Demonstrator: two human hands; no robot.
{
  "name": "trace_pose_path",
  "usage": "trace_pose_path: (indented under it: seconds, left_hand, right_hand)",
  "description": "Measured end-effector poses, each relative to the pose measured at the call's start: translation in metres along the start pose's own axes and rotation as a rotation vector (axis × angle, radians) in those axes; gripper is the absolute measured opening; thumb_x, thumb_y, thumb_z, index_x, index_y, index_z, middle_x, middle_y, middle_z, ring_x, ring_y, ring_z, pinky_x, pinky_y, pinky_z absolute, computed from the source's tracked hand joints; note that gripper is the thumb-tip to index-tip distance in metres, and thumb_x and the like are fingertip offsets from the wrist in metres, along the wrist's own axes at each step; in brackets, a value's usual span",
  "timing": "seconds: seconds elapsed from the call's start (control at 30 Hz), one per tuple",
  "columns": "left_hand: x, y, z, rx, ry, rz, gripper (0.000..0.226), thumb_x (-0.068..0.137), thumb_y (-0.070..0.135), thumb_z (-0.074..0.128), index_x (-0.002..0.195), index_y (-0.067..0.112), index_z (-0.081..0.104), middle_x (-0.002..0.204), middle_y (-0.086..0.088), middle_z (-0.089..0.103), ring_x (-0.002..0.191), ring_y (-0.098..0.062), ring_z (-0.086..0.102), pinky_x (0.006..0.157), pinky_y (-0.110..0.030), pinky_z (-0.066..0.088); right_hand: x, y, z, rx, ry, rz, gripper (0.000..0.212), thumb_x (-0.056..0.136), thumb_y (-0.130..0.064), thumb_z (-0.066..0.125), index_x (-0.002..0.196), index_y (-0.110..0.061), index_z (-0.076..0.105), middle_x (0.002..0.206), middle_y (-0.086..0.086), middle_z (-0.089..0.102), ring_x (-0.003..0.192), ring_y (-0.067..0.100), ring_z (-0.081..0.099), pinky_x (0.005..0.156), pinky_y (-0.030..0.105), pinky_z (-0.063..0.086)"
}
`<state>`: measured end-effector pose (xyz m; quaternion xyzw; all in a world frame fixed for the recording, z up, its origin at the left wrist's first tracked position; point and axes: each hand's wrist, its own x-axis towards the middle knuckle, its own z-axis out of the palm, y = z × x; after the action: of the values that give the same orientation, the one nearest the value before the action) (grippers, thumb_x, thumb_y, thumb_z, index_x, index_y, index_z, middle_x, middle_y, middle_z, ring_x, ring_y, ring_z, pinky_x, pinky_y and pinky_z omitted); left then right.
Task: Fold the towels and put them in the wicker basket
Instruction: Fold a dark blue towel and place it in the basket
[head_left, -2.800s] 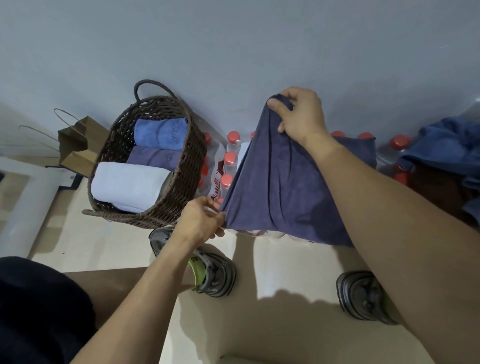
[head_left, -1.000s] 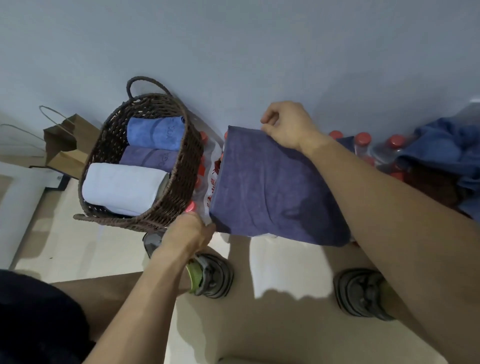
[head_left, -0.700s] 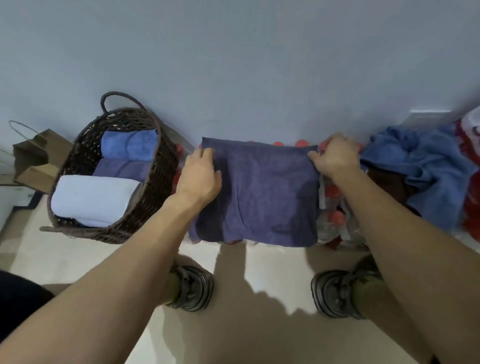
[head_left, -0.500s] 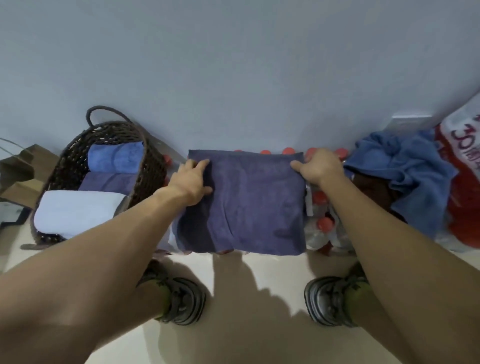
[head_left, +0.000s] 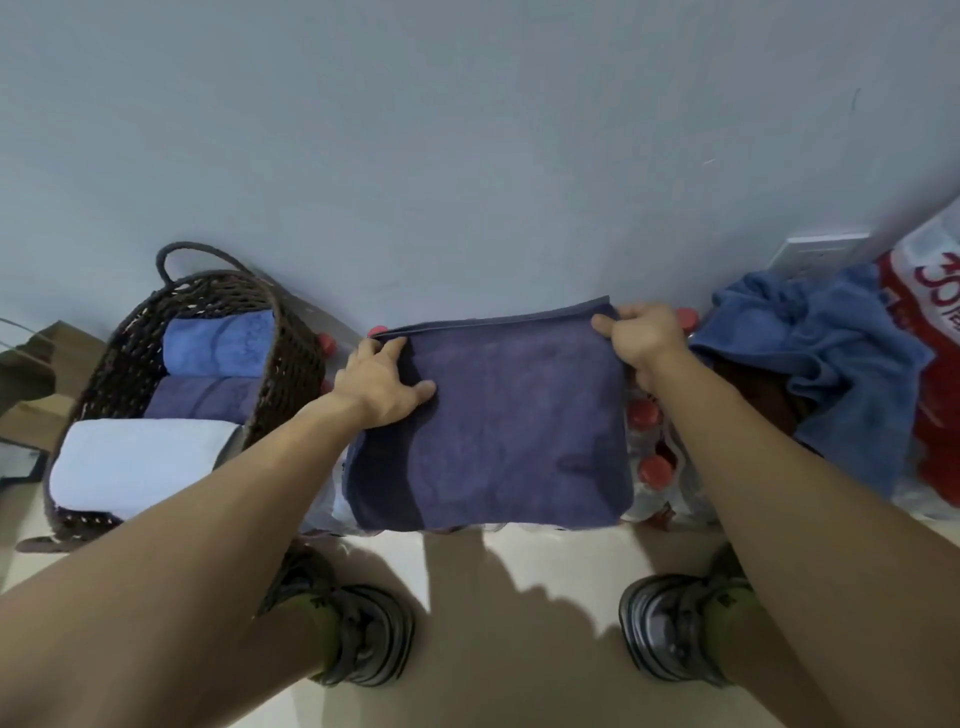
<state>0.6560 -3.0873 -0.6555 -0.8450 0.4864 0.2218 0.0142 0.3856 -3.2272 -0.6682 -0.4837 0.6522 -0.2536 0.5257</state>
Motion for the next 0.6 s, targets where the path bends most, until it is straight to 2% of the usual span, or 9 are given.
trace_pose_path:
  seconds: [0.1,0.17,0.3,0.4,0.47,0.5,0.53,0.6]
  left_hand:
    - [-0.004,0.015,0.013,0.070,0.111,-0.022,0.067,0.093,0.055,0.044,0.148,0.020,0.029,0.145,-0.017,0.032,0.133,-0.038,0.033,0.109,-0.049,0.026]
    - [-0.002,0.019,0.020,0.186,0.180,0.003,0.065,0.095,0.055,0.036,0.146,0.016,0.029,0.141,-0.020,0.033,0.128,-0.039,0.035,0.105,-0.051,0.027]
    - [0.014,0.016,0.012,0.119,0.253,0.014,0.055,0.097,0.054,0.035,0.135,0.014,0.038,0.130,-0.019,0.043,0.121,-0.039,0.041,0.100,-0.053,0.033]
    - [0.025,0.012,0.001,0.038,0.202,-0.001,0.047,0.096,0.048,0.042,0.129,0.015,0.041,0.128,-0.020,0.044,0.120,-0.042,0.043,0.100,-0.053,0.036]
    - [0.027,0.019,-0.007,0.076,0.177,-0.057,0.045,0.094,0.042,0.048,0.127,0.011,0.042,0.128,-0.023,0.044,0.120,-0.044,0.042,0.100,-0.052,0.037]
    - [0.026,0.027,-0.009,0.134,0.216,-0.064,0.045,0.092,0.038,0.051,0.124,0.009,0.045,0.127,-0.024,0.044,0.119,-0.044,0.041,0.099,-0.051,0.036]
    - [0.023,0.039,-0.008,0.175,0.298,-0.022,0.044,0.089,0.035,0.054,0.122,0.007,0.047,0.126,-0.024,0.045,0.118,-0.043,0.042,0.097,-0.050,0.037]
    - [0.010,0.071,0.003,0.061,0.426,0.250,0.045,0.087,0.032,0.056,0.123,0.006,0.052,0.127,-0.022,0.048,0.117,-0.040,0.044,0.095,-0.049,0.039]
  right_hand:
    - [0.005,0.006,0.000,-0.224,0.178,-0.193,0.029,0.084,-0.027,0.075,0.064,-0.022,0.055,0.064,-0.007,0.058,0.073,0.020,0.060,0.068,0.028,0.048]
    - [0.006,0.008,0.003,-0.425,0.246,-0.278,0.029,0.086,-0.035,0.070,0.069,-0.018,0.056,0.066,-0.001,0.058,0.070,0.022,0.055,0.063,0.027,0.039]
    - [0.008,0.007,0.006,-0.679,0.256,-0.289,0.043,0.090,-0.049,0.062,0.092,-0.007,0.064,0.095,0.015,0.067,0.090,0.034,0.062,0.068,0.031,0.041]
    - [0.010,0.007,0.001,-0.690,0.254,-0.283,0.049,0.092,-0.053,0.057,0.097,-0.005,0.067,0.101,0.016,0.069,0.099,0.035,0.060,0.077,0.032,0.037]
    - [0.009,0.005,-0.001,-0.648,0.227,-0.246,0.049,0.093,-0.052,0.055,0.098,-0.004,0.067,0.104,0.016,0.069,0.103,0.035,0.059,0.081,0.030,0.038]
    - [0.007,0.003,-0.002,-0.639,0.204,-0.223,0.050,0.093,-0.052,0.055,0.097,-0.004,0.068,0.105,0.016,0.069,0.104,0.035,0.060,0.080,0.029,0.036]
    - [0.003,0.000,-0.003,-0.650,0.175,-0.202,0.051,0.093,-0.053,0.054,0.098,-0.005,0.068,0.106,0.017,0.068,0.105,0.034,0.060,0.078,0.027,0.033]
    - [-0.007,-0.003,-0.007,-0.655,0.133,-0.156,0.055,0.092,-0.054,0.054,0.106,-0.003,0.069,0.113,0.019,0.066,0.110,0.034,0.058,0.079,0.026,0.035]
